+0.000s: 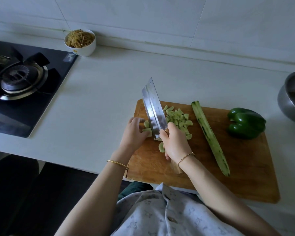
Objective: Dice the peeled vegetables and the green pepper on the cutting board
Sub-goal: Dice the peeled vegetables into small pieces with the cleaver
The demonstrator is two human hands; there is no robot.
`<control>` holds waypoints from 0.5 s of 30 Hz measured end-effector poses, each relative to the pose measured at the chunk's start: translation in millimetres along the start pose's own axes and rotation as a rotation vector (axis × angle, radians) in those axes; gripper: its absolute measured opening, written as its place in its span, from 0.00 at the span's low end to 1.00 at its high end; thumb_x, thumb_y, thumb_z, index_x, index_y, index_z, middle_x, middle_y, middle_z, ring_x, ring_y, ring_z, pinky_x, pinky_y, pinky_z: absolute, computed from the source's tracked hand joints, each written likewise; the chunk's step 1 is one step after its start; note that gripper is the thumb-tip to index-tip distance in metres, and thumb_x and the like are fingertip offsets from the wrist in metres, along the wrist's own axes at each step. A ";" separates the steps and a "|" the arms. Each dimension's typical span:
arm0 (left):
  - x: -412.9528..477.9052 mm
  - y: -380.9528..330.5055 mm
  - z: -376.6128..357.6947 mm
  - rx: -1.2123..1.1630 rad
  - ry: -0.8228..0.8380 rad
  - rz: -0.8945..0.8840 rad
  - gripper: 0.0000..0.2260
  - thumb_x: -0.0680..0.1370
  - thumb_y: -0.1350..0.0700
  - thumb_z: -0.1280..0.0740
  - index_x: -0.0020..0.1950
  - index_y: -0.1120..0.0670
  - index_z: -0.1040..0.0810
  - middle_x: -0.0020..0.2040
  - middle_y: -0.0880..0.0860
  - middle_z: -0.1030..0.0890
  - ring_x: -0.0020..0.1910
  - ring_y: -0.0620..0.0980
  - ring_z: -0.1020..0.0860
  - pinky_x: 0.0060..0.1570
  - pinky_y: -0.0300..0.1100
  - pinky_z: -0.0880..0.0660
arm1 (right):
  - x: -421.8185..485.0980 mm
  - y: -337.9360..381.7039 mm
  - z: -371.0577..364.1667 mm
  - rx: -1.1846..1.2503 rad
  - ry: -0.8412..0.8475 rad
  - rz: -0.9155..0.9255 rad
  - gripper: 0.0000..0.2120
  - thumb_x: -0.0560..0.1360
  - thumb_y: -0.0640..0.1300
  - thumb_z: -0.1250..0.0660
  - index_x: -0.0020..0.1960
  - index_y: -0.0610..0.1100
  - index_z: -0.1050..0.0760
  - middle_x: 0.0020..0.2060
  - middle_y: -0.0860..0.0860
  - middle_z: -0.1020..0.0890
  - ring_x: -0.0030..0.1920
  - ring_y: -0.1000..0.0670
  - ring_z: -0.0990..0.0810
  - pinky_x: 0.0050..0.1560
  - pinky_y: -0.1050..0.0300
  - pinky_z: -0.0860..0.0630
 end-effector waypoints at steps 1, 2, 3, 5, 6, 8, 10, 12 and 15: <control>-0.4 0.8 0.2 0.003 -0.006 0.001 0.18 0.73 0.59 0.29 0.62 0.57 0.26 0.58 0.52 0.28 0.51 0.50 0.24 0.50 0.43 0.23 | -0.5 1.0 0.8 -0.001 0.001 0.010 0.11 0.82 0.46 0.44 0.45 0.40 0.35 0.31 0.46 0.27 0.21 0.50 0.29 0.20 0.59 0.28; -0.9 1.2 0.4 0.009 -0.011 0.000 0.17 0.73 0.59 0.29 0.61 0.57 0.26 0.58 0.53 0.28 0.51 0.50 0.24 0.51 0.44 0.23 | -1.2 1.6 1.2 -0.002 0.003 0.017 0.10 0.82 0.46 0.44 0.45 0.41 0.35 0.32 0.46 0.27 0.21 0.50 0.29 0.20 0.60 0.29; -1.2 1.3 0.3 0.013 -0.014 -0.001 0.17 0.74 0.59 0.30 0.61 0.57 0.26 0.57 0.53 0.28 0.50 0.51 0.24 0.52 0.44 0.22 | -1.9 1.6 0.9 -0.005 0.005 0.021 0.10 0.82 0.46 0.44 0.44 0.41 0.35 0.32 0.46 0.27 0.21 0.50 0.28 0.20 0.60 0.28; -1.2 0.4 0.6 0.018 -0.020 -0.006 0.16 0.74 0.59 0.30 0.61 0.57 0.26 0.57 0.53 0.28 0.51 0.50 0.25 0.52 0.44 0.23 | -3.6 1.5 -0.3 -0.027 0.010 0.025 0.10 0.82 0.46 0.44 0.44 0.42 0.36 0.33 0.46 0.26 0.21 0.49 0.28 0.21 0.59 0.28; -1.0 -0.7 1.0 0.025 -0.021 -0.012 0.16 0.74 0.60 0.30 0.61 0.58 0.26 0.57 0.53 0.28 0.51 0.50 0.25 0.52 0.43 0.24 | -4.5 1.8 -1.0 -0.043 0.012 0.025 0.10 0.82 0.46 0.44 0.44 0.42 0.36 0.34 0.46 0.26 0.22 0.49 0.27 0.21 0.59 0.27; -0.8 -2.0 1.3 0.039 -0.015 -0.020 0.15 0.74 0.60 0.30 0.60 0.58 0.25 0.57 0.53 0.28 0.50 0.49 0.25 0.51 0.41 0.24 | -5.4 2.7 -2.4 -0.075 0.012 0.019 0.10 0.82 0.47 0.44 0.44 0.43 0.36 0.35 0.46 0.25 0.23 0.48 0.25 0.24 0.54 0.23; -0.5 -1.2 0.8 0.035 -0.007 -0.017 0.15 0.74 0.60 0.30 0.59 0.58 0.25 0.58 0.53 0.27 0.50 0.51 0.24 0.52 0.44 0.23 | -5.5 4.7 -2.7 -0.121 0.003 0.011 0.10 0.82 0.47 0.45 0.46 0.42 0.34 0.37 0.45 0.24 0.28 0.44 0.22 0.31 0.47 0.19; -0.4 -1.4 0.3 0.046 -0.007 -0.018 0.15 0.74 0.60 0.30 0.59 0.57 0.24 0.58 0.54 0.27 0.50 0.51 0.23 0.52 0.46 0.23 | -4.4 7.0 -3.6 -0.166 -0.002 0.008 0.09 0.82 0.47 0.45 0.48 0.41 0.33 0.38 0.44 0.22 0.33 0.40 0.20 0.36 0.41 0.19; -0.2 -3.2 0.6 0.059 -0.011 -0.025 0.14 0.74 0.59 0.30 0.59 0.58 0.24 0.57 0.53 0.27 0.50 0.51 0.24 0.52 0.44 0.24 | -0.4 9.0 -7.9 -0.191 0.009 -0.014 0.09 0.82 0.47 0.45 0.49 0.41 0.33 0.38 0.44 0.22 0.34 0.39 0.19 0.37 0.40 0.19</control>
Point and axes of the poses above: each hand's wrist, its own x-axis towards the middle knuckle, its own z-axis out of the back of the hand, y = z × x, the point moved 9 cm from there along x, towards the middle knuckle
